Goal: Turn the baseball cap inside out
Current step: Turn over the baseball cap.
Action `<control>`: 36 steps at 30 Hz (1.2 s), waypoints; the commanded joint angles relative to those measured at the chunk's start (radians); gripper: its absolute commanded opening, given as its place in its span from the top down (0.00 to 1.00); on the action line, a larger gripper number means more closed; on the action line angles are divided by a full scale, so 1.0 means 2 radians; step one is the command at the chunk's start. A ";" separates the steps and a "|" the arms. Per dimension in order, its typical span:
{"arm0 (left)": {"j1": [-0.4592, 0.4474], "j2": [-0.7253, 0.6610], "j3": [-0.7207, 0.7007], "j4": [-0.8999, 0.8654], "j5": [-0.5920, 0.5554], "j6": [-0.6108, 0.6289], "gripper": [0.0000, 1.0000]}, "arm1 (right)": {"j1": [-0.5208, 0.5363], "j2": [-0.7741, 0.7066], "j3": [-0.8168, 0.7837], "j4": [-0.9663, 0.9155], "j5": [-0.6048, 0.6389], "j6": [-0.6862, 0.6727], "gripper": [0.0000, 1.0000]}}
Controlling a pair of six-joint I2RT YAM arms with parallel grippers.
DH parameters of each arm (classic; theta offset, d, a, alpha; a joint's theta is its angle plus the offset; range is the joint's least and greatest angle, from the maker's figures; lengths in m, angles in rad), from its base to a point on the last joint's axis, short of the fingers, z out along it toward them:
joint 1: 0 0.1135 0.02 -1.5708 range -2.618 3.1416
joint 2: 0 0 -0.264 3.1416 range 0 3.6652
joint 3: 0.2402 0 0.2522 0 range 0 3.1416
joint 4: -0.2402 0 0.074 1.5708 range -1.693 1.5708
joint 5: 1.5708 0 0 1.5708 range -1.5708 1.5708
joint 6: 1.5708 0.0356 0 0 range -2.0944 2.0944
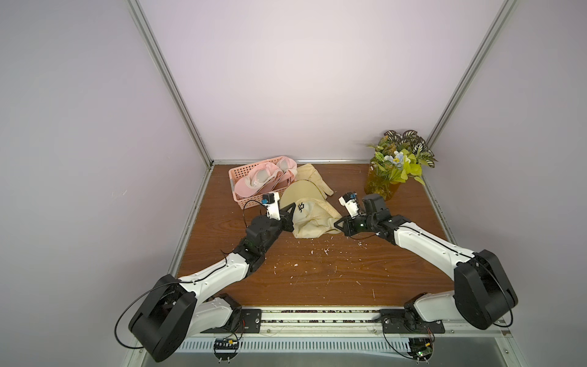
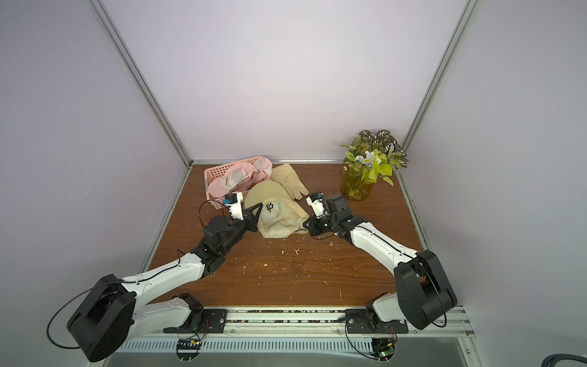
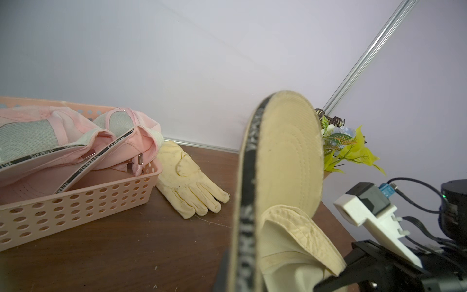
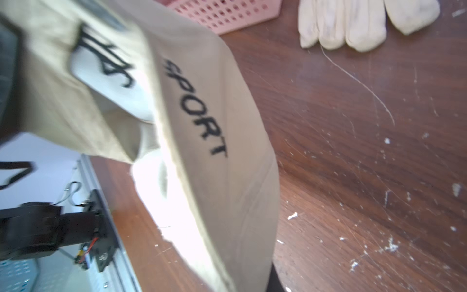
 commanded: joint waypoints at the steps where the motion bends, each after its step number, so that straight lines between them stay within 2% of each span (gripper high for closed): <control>1: 0.001 0.005 -0.001 0.019 -0.038 0.010 1.00 | -0.008 -0.016 -0.012 0.002 -0.045 0.001 0.99; 3: 0.001 0.004 -0.003 0.017 -0.039 0.002 1.00 | -0.012 -0.012 -0.011 -0.007 -0.039 -0.003 0.99; 5: 0.002 0.000 -0.002 0.009 -0.031 -0.010 1.00 | -0.012 -0.008 -0.006 -0.022 -0.007 -0.008 0.98; 8: 0.001 -0.008 0.006 -0.015 -0.007 -0.064 1.00 | -0.011 -0.011 -0.008 -0.021 0.041 -0.011 0.94; 9: 0.001 -0.010 0.007 -0.017 0.005 -0.089 1.00 | -0.011 -0.015 -0.012 -0.013 0.050 -0.012 0.90; 11: -0.005 -0.014 0.007 -0.017 0.017 -0.144 1.00 | -0.008 -0.027 -0.019 0.004 0.062 -0.017 0.74; 13: -0.015 -0.016 0.011 -0.018 0.022 -0.188 1.00 | -0.002 -0.044 -0.030 0.026 0.080 -0.026 0.62; 15: -0.030 -0.015 0.029 -0.067 -0.011 -0.252 1.00 | 0.010 -0.070 -0.046 0.053 0.125 -0.038 0.51; 18: -0.055 -0.009 0.091 -0.218 -0.080 -0.338 1.00 | 0.029 -0.111 -0.078 0.102 0.155 -0.079 0.47; 20: -0.064 0.002 0.130 -0.297 -0.095 -0.378 1.00 | 0.046 -0.139 -0.105 0.145 0.149 -0.114 0.46; 26: -0.086 0.044 0.227 -0.462 -0.155 -0.466 1.00 | 0.116 -0.199 -0.162 0.231 0.156 -0.197 0.43; 30: -0.088 0.065 0.261 -0.508 -0.172 -0.496 1.00 | 0.151 -0.206 -0.167 0.244 0.174 -0.224 0.44; 36: -0.089 0.080 0.278 -0.510 -0.164 -0.514 1.00 | 0.200 -0.175 -0.162 0.275 0.232 -0.258 0.43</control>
